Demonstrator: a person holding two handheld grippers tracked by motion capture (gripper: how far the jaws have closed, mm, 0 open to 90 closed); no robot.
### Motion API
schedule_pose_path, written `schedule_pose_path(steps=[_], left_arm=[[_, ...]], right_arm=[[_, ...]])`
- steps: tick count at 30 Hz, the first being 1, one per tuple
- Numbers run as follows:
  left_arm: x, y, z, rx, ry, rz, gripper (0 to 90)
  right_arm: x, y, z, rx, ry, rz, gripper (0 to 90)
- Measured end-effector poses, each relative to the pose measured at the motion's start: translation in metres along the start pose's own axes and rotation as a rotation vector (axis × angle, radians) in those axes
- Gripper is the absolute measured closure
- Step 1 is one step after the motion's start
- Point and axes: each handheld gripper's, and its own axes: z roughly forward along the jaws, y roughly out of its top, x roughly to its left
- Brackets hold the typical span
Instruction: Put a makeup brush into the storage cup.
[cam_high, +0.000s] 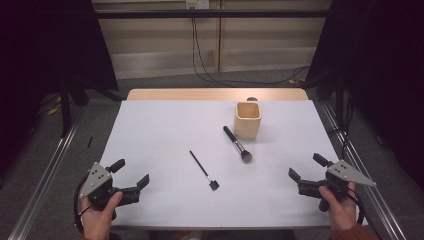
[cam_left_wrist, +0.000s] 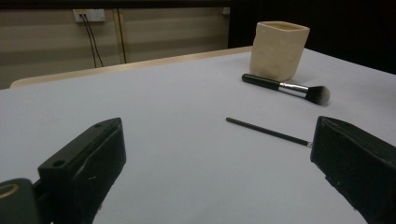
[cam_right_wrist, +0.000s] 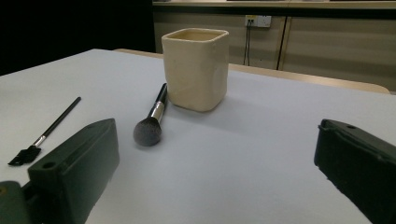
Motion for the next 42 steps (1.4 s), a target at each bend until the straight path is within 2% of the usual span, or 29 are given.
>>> schedule_pose_path(steps=[10,15,23,29,33,36,42], left_arm=[[-0.001,0.000,0.002,0.003,-0.009,-0.018,3.3],[-0.003,0.001,0.004,0.006,-0.037,-0.034,3.3],[-0.007,0.003,0.005,0.008,-0.028,-0.001,3.3],[-0.013,0.009,0.011,0.021,-0.062,0.031,2.7],[-0.015,0.011,0.013,0.024,-0.077,0.036,2.6],[-0.016,0.014,0.018,0.019,-0.089,0.022,2.6],[-0.020,0.020,0.028,0.018,-0.101,0.047,2.6]], right_arm=[[-0.001,-0.001,0.002,0.007,0.006,0.005,0.0],[0.000,-0.001,0.002,0.013,0.014,-0.001,0.0],[0.007,0.000,0.003,0.018,0.033,-0.024,0.0],[0.007,0.000,0.005,0.019,0.042,-0.014,0.0],[0.007,0.000,0.005,0.018,0.046,-0.016,0.0],[0.007,0.000,0.005,0.016,0.045,-0.018,0.0],[0.008,0.000,0.007,0.018,0.053,-0.016,0.0]])
